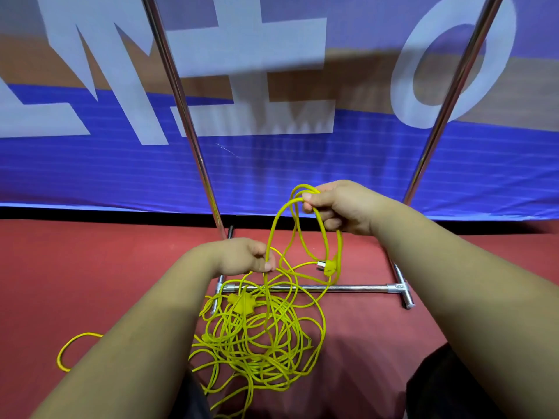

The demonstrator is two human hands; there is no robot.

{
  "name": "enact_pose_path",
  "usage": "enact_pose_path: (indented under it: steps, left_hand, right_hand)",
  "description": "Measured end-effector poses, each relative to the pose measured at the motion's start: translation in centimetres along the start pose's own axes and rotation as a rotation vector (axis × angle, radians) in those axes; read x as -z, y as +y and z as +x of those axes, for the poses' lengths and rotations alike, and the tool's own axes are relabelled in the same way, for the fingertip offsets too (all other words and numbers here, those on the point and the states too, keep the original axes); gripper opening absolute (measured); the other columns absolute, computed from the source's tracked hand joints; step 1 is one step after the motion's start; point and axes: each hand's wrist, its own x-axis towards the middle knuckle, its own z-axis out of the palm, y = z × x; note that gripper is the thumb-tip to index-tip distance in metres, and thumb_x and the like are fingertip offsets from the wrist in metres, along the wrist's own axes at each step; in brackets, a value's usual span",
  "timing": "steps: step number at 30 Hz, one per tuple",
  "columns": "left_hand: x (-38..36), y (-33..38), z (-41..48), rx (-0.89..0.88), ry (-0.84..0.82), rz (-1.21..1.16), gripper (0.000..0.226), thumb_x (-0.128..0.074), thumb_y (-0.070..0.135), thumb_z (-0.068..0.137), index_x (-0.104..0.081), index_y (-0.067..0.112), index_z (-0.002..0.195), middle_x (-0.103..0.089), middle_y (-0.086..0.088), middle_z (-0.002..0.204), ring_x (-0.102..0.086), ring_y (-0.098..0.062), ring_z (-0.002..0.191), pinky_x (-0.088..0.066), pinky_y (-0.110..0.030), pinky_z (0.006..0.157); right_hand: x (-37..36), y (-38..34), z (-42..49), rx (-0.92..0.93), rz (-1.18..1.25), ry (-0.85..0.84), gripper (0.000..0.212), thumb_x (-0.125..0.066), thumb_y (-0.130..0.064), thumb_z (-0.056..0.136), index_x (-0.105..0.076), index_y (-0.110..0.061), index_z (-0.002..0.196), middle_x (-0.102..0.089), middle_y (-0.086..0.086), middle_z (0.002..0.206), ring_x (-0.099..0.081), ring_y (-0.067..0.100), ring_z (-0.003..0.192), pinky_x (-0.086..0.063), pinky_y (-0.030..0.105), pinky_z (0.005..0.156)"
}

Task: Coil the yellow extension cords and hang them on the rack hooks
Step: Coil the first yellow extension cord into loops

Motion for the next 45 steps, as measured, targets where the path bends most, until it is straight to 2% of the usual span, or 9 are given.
enact_pose_path:
  steps: [3, 6, 8, 11, 16, 23, 28, 35, 45]
  left_hand:
    - [0.3, 0.1, -0.3, 0.079, 0.049, -0.107, 0.018, -0.055, 0.028, 0.108, -0.072, 0.022, 0.105, -0.077, -0.002, 0.104, -0.068, -0.008, 0.088, -0.050, -0.018, 0.070]
    - [1.4, 1.2, -0.3, 0.031, 0.473, -0.202, 0.025, -0.046, 0.023, 0.111, -0.071, 0.028, 0.109, -0.061, 0.000, 0.072, -0.066, -0.021, 0.072, -0.054, -0.034, 0.071]
    - [2.5, 2.5, -1.0, -0.087, 0.728, -0.134, 0.027, -0.048, 0.025, 0.110, -0.072, 0.036, 0.119, -0.054, 0.013, 0.065, -0.060, -0.011, 0.066, -0.053, -0.028, 0.072]
    - [3.1, 5.2, -2.4, -0.291, 0.836, -0.109, 0.027, -0.055, 0.027, 0.107, -0.073, 0.039, 0.124, -0.068, 0.023, 0.092, -0.061, 0.007, 0.089, -0.047, -0.013, 0.086]
    - [2.0, 7.8, -2.7, -0.325, 0.804, -0.066, 0.008, -0.068, 0.029, 0.098, -0.075, 0.031, 0.101, -0.072, 0.004, 0.077, -0.060, 0.000, 0.070, -0.045, -0.016, 0.067]
    - [2.0, 8.2, -3.2, -0.305, 0.770, 0.024, 0.016, -0.080, 0.034, 0.089, -0.065, 0.027, 0.089, -0.074, 0.014, 0.076, -0.062, 0.001, 0.069, -0.048, -0.025, 0.067]
    - [2.4, 7.9, -3.2, -0.363, 0.765, 0.141, 0.017, -0.082, 0.033, 0.086, -0.066, 0.028, 0.088, -0.066, 0.012, 0.075, -0.055, -0.002, 0.068, -0.042, -0.018, 0.061]
    - [1.5, 8.1, -2.6, -0.374, 0.682, 0.027, 0.023, -0.069, 0.009, 0.089, -0.069, 0.029, 0.101, -0.060, 0.009, 0.087, -0.052, -0.002, 0.069, -0.041, -0.012, 0.065]
    - [1.7, 1.4, 0.6, -0.092, 0.388, 0.159, 0.015, -0.063, 0.032, 0.103, -0.075, 0.026, 0.095, -0.076, 0.007, 0.089, -0.071, -0.012, 0.091, -0.054, -0.036, 0.089]
  right_hand:
    - [1.1, -0.6, -0.3, 0.027, 0.093, 0.049, 0.019, -0.059, -0.019, 0.107, -0.062, -0.011, 0.090, -0.062, -0.001, 0.079, -0.023, 0.007, 0.053, -0.020, 0.019, 0.042]
    - [2.3, -0.9, -0.8, -0.030, 0.053, 0.060, 0.020, -0.060, -0.032, 0.105, -0.065, -0.016, 0.094, -0.067, 0.001, 0.087, -0.026, 0.009, 0.056, -0.015, 0.022, 0.047]
    - [2.8, -0.8, -1.0, -0.087, 0.032, 0.052, 0.032, -0.058, -0.046, 0.104, -0.065, -0.015, 0.101, -0.073, 0.007, 0.094, -0.030, 0.010, 0.054, -0.017, 0.021, 0.043]
    - [2.6, -0.5, -0.8, -0.129, -0.051, 0.020, 0.055, -0.052, -0.062, 0.102, -0.068, -0.009, 0.104, -0.077, 0.013, 0.102, -0.035, 0.012, 0.054, -0.021, 0.022, 0.041]
    - [0.8, -0.2, -0.2, -0.096, -0.128, -0.007, 0.065, -0.052, -0.069, 0.099, -0.073, -0.008, 0.104, -0.073, 0.009, 0.081, -0.048, 0.014, 0.054, -0.034, 0.026, 0.048]
    - [-0.6, -0.1, -0.2, -0.105, -0.073, -0.098, 0.034, -0.066, -0.049, 0.099, -0.075, -0.016, 0.094, -0.059, -0.001, 0.070, -0.057, 0.015, 0.060, -0.055, 0.032, 0.064]
    - [-0.8, -0.1, -0.7, -0.121, -0.189, -0.207, 0.033, -0.064, -0.038, 0.103, -0.075, -0.011, 0.116, -0.063, -0.003, 0.075, -0.056, 0.012, 0.056, -0.050, 0.028, 0.053]
    - [-0.6, -0.3, -0.8, -0.095, -0.108, -0.199, 0.018, -0.067, -0.028, 0.102, -0.076, -0.013, 0.107, -0.066, -0.001, 0.081, -0.060, 0.012, 0.059, -0.051, 0.025, 0.049]
    - [0.8, -0.4, -1.3, -0.109, -0.109, -0.188, 0.017, -0.058, -0.019, 0.104, -0.071, -0.015, 0.093, -0.061, 0.001, 0.079, -0.053, 0.011, 0.057, -0.041, 0.024, 0.046]
